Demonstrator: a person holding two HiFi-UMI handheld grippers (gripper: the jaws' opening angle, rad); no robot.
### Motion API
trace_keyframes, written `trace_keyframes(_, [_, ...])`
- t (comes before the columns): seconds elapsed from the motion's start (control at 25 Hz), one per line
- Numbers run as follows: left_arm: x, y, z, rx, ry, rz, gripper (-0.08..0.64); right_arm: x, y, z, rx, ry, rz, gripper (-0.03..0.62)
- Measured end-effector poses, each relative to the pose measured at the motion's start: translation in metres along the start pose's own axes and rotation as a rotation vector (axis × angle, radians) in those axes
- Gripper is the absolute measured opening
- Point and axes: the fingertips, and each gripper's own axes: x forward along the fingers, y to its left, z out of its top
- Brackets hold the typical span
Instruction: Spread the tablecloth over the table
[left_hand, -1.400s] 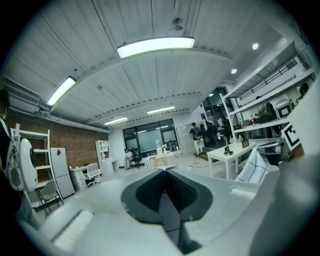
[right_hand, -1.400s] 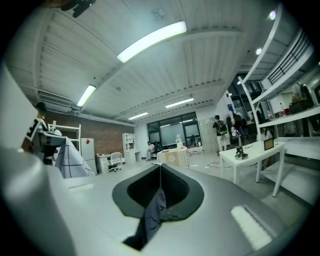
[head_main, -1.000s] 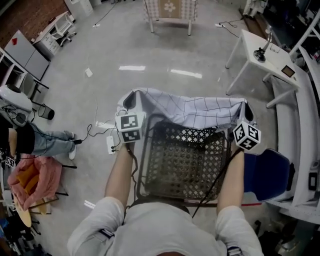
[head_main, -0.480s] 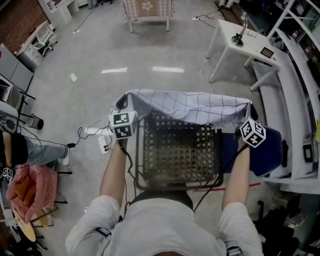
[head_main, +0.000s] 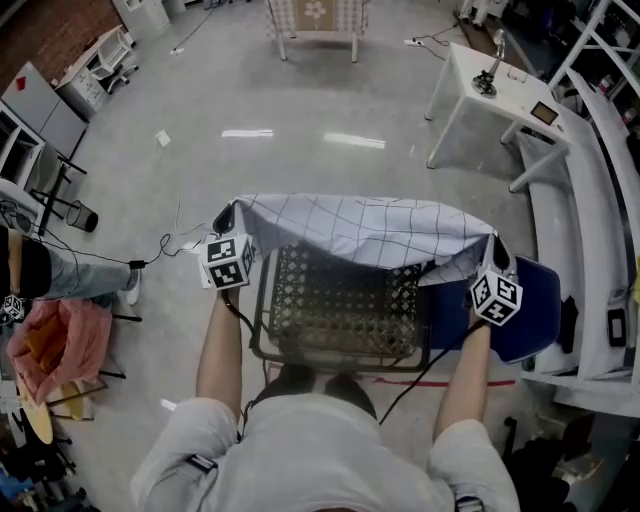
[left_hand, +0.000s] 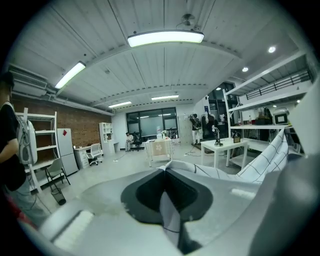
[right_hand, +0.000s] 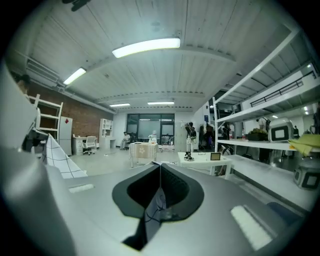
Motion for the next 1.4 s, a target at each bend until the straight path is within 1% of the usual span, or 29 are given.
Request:
trace_keyframes(0.08, [-0.015, -0.016, -0.005, 0.029, 0.002, 0.018, 0.022, -0.005, 0.008, -0.004, -0.057, -0.003, 0.042, 0.006])
trace_keyframes(0.16, [-0.027, -0.031, -0.018, 0.068, 0.023, 0.035, 0.023, -0.014, 0.015, -0.009, -0.104, -0.006, 0.074, 0.007])
trace_keyframes(0.2, [-0.034, -0.036, -0.026, 0.075, 0.037, 0.044, 0.023, -0.019, 0.018, -0.012, -0.119, -0.009, 0.087, 0.007])
trace_keyframes(0.28, [-0.047, -0.043, -0.038, 0.042, 0.050, 0.053, 0.023, -0.030, 0.020, -0.019, -0.114, -0.010, 0.106, 0.008])
trace_keyframes(0.36, [-0.059, -0.042, -0.052, -0.012, 0.059, 0.054, 0.023, -0.041, 0.013, -0.031, -0.075, -0.002, 0.112, 0.007])
trace_keyframes(0.4, [-0.064, -0.039, -0.057, -0.023, 0.064, 0.057, 0.022, -0.048, 0.006, -0.039, -0.058, 0.007, 0.109, 0.006])
trace_keyframes(0.52, [-0.084, -0.025, -0.071, -0.014, 0.080, 0.076, 0.023, -0.073, -0.017, -0.063, -0.018, 0.030, 0.091, 0.007])
trace_keyframes(0.64, [-0.106, -0.008, -0.086, -0.016, 0.097, 0.101, 0.023, -0.098, -0.032, -0.078, 0.017, 0.031, 0.075, 0.006])
trace_keyframes(0.76, [-0.120, 0.002, -0.100, -0.046, 0.117, 0.110, 0.023, -0.113, -0.046, -0.091, 0.049, 0.044, 0.047, 0.007])
trace_keyframes(0.88, [-0.127, 0.006, -0.111, -0.071, 0.134, 0.121, 0.023, -0.119, -0.055, -0.101, 0.050, 0.068, 0.023, 0.007])
trace_keyframes(0.96, [-0.134, 0.008, -0.116, -0.074, 0.139, 0.123, 0.023, -0.127, -0.054, -0.099, 0.036, 0.068, 0.011, 0.008])
trace_keyframes(1.08, [-0.134, 0.008, -0.102, -0.059, 0.124, 0.095, 0.023, -0.137, -0.056, -0.071, -0.008, 0.041, -0.030, 0.008])
trace_keyframes(1.12, [-0.135, 0.007, -0.097, -0.058, 0.117, 0.082, 0.023, -0.140, -0.059, -0.067, -0.021, 0.054, -0.044, 0.008])
trace_keyframes(1.16, [-0.139, 0.007, -0.095, -0.060, 0.111, 0.073, 0.023, -0.145, -0.062, -0.071, -0.020, 0.083, -0.049, 0.007])
trace_keyframes(1.24, [-0.162, 0.007, -0.104, -0.058, 0.101, 0.067, 0.023, -0.168, -0.064, -0.098, 0.005, 0.153, -0.036, 0.008])
trace_keyframes(1.28, [-0.174, 0.007, -0.112, -0.054, 0.098, 0.063, 0.023, -0.184, -0.064, -0.112, 0.001, 0.179, -0.035, 0.008])
trace_keyframes(1.32, [-0.184, 0.006, -0.119, -0.050, 0.095, 0.056, 0.023, -0.197, -0.064, -0.125, -0.006, 0.198, -0.042, 0.008])
trace_keyframes(1.4, [-0.199, 0.009, -0.129, -0.046, 0.093, 0.047, 0.023, -0.213, -0.060, -0.142, 0.027, 0.213, -0.055, 0.008])
